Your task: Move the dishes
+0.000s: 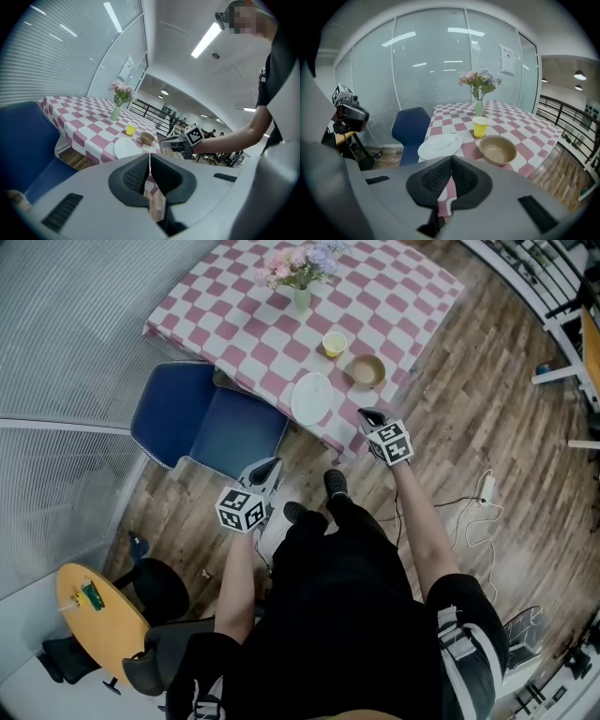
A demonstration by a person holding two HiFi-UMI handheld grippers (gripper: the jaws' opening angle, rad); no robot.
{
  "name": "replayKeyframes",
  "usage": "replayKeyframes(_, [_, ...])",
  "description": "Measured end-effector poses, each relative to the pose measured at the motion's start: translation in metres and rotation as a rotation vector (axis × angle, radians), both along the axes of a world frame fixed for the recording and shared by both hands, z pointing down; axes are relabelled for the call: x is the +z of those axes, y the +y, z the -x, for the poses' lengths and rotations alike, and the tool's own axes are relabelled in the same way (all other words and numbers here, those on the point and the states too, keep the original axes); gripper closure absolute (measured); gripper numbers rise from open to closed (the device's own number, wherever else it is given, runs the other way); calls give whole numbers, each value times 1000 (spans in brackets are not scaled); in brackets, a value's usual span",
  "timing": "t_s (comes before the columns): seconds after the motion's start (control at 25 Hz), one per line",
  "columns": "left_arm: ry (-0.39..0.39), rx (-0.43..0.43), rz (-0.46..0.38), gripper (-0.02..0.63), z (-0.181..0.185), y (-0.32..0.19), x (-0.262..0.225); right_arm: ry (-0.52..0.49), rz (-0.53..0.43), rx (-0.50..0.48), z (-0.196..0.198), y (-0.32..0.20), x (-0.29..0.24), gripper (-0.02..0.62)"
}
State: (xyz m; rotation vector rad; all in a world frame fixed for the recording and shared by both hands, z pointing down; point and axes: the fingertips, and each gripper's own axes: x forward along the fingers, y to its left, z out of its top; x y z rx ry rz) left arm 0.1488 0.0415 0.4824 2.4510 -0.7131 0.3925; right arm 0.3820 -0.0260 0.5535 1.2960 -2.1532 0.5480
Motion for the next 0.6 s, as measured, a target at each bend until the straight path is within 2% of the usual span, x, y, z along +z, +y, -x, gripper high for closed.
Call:
replayKeyframes(0.32, [-24,11,-33,578,-42,4,-12,-35,-155,-115,-15,29,-54,580])
replayKeyframes(0.6, [-37,11,-58,578,-73,8,-25,-81,-211,-133,-31,53,-85,580])
